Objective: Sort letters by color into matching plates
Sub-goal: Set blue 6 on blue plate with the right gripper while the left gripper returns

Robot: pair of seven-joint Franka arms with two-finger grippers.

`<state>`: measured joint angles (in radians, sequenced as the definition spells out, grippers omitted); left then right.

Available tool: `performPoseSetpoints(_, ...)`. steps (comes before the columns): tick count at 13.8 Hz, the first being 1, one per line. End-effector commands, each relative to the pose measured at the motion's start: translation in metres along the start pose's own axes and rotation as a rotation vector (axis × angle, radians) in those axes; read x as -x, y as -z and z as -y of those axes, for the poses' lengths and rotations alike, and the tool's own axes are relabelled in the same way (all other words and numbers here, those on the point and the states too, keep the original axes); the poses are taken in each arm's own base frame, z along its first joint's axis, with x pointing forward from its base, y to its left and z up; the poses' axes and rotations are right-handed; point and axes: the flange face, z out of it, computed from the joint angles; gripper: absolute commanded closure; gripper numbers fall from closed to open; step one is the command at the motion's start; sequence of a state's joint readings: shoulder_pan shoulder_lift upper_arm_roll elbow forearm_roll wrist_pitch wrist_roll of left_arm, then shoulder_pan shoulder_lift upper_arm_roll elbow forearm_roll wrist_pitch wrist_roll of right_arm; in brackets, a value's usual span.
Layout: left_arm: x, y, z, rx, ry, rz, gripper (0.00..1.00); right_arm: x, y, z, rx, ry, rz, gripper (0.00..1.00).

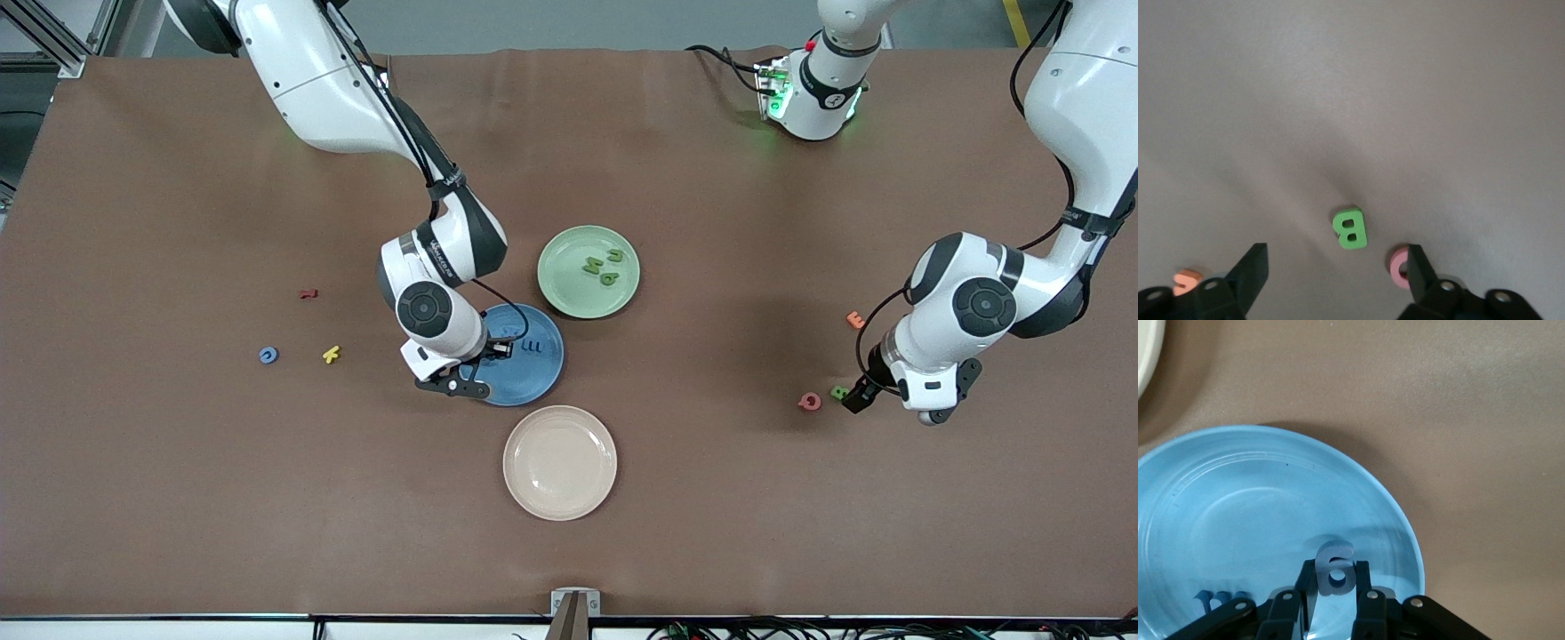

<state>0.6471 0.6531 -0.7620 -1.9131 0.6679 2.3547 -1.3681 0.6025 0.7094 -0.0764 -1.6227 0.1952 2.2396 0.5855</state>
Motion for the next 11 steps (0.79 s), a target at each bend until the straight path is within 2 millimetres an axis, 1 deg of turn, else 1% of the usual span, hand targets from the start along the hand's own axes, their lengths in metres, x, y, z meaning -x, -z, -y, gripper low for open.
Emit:
performPoseSetpoints(1, -0.006, -0.017, 0.0, 0.03, 0.095, 0.004, 0.2, -0.003, 0.003, 0.004, -0.011, -0.023, 0.005, 0.47)
performPoseSetpoints(2, -0.005, -0.021, 0.001, 0.029, 0.097, 0.01, 0.22, -0.002, 0.004, 0.003, -0.008, -0.023, 0.01, 0.22)
performPoseSetpoints(3, -0.005, -0.024, 0.001, 0.026, 0.098, 0.014, 0.24, -0.002, 0.007, 0.003, -0.008, -0.019, 0.011, 0.13)
performPoseSetpoints(4, -0.004, -0.027, 0.003, 0.022, 0.098, 0.018, 0.25, -0.001, 0.018, -0.001, 0.0, -0.024, 0.031, 0.09)
performPoseSetpoints(5, -0.006, -0.029, 0.005, 0.016, 0.102, 0.017, 0.26, 0.003, 0.033, -0.006, 0.018, -0.025, 0.067, 0.08)
performPoseSetpoints(6, -0.008, -0.031, 0.007, 0.013, 0.106, 0.015, 0.27, 0.004, 0.052, -0.013, 0.027, -0.029, 0.092, 0.05)
performPoseSetpoints(7, -0.008, -0.033, 0.007, 0.011, 0.107, 0.018, 0.29, 0.005, 0.076, -0.022, 0.029, -0.035, 0.104, 0.02)
performPoseSetpoints(8, -0.008, -0.034, 0.008, 0.01, 0.108, 0.019, 0.3, 0.004, 0.096, -0.035, 0.037, -0.04, 0.123, 0.01)
performPoseSetpoints(9, -0.005, -0.035, 0.006, 0.01, 0.106, 0.024, 0.31, 0.0, 0.115, -0.053, 0.038, -0.049, 0.144, 0.01)
performPoseSetpoints(10, -0.002, -0.037, 0.004, 0.009, 0.099, 0.027, 0.32, -0.002, 0.131, -0.07, 0.035, -0.037, 0.158, 0.01)
performPoseSetpoints(11, -0.001, -0.038, 0.004, 0.008, 0.099, 0.027, 0.33, -0.007, 0.145, -0.094, 0.024, -0.013, 0.171, 0.01)
